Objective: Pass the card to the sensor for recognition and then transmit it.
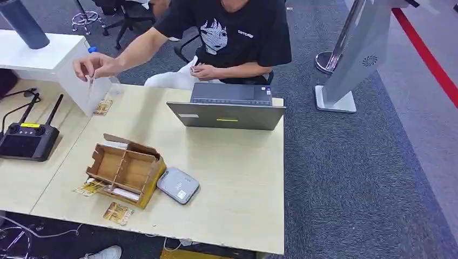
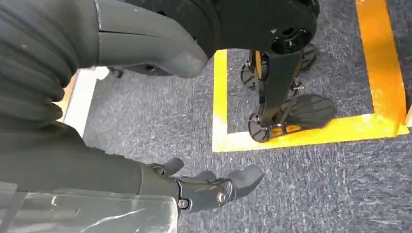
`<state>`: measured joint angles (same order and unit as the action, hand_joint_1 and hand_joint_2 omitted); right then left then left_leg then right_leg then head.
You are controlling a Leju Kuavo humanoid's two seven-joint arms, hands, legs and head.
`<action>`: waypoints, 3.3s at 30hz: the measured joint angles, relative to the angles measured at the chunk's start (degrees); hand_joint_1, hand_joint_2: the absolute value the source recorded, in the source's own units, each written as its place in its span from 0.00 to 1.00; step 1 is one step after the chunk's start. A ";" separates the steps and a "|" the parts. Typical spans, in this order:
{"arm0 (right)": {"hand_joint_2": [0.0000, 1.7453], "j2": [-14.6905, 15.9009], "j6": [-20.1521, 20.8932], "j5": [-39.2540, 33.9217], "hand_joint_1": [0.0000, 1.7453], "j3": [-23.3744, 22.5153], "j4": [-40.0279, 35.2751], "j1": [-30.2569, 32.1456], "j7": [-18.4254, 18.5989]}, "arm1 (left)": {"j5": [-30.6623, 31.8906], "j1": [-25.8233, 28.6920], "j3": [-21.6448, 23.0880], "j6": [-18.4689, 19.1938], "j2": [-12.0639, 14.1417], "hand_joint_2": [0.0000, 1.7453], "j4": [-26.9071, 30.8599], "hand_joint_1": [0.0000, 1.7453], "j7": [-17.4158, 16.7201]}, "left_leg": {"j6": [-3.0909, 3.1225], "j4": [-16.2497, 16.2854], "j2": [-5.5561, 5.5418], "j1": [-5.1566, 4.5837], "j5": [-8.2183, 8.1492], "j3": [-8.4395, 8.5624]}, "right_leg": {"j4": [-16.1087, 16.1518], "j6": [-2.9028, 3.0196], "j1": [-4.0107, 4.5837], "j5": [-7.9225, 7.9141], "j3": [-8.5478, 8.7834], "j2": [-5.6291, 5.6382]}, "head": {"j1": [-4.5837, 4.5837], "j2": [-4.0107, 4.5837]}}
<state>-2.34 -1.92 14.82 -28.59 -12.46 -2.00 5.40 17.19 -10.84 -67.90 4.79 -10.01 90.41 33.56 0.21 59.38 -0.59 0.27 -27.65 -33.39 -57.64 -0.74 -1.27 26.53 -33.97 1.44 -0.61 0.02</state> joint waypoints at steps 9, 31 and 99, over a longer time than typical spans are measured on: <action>1.00 -0.63 2.38 3.10 0.00 -2.78 -0.07 0.06 -0.83 | 54.62 1.78 44.33 -23.50 11.75 1.00 8.33 0.00 -7.27 | -0.03 0.02 0.06 -0.01 0.09 -0.09 | -0.01 0.07 -0.01 -0.25 -0.03 0.05 | -0.02 0.00; 1.00 -0.63 3.23 5.46 0.00 -5.00 -0.07 0.10 -0.83 | 53.54 -3.73 73.65 -24.48 25.42 1.00 -8.01 1.00 -12.92 | -0.03 0.02 0.32 -0.02 0.13 -0.15 | -0.03 0.10 -0.02 -0.28 -0.12 0.21 | 0.00 0.00; 1.00 -1.38 4.59 15.71 0.00 -12.79 -0.07 -0.05 -1.46 | 48.36 -5.19 105.08 -12.06 23.13 1.00 -19.93 1.00 -15.15 | 0.02 0.02 0.30 -0.06 0.11 -0.21 | -0.02 0.07 -0.05 -0.31 -0.14 0.18 | 0.00 0.00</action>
<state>-3.72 2.67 30.53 -41.38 -12.52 -2.05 3.93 65.55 -16.03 37.18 -7.28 13.11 70.49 18.40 0.23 59.40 -0.29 0.22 -27.53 -33.61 -57.65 -0.68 -1.32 26.22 -34.10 1.62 -0.61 0.02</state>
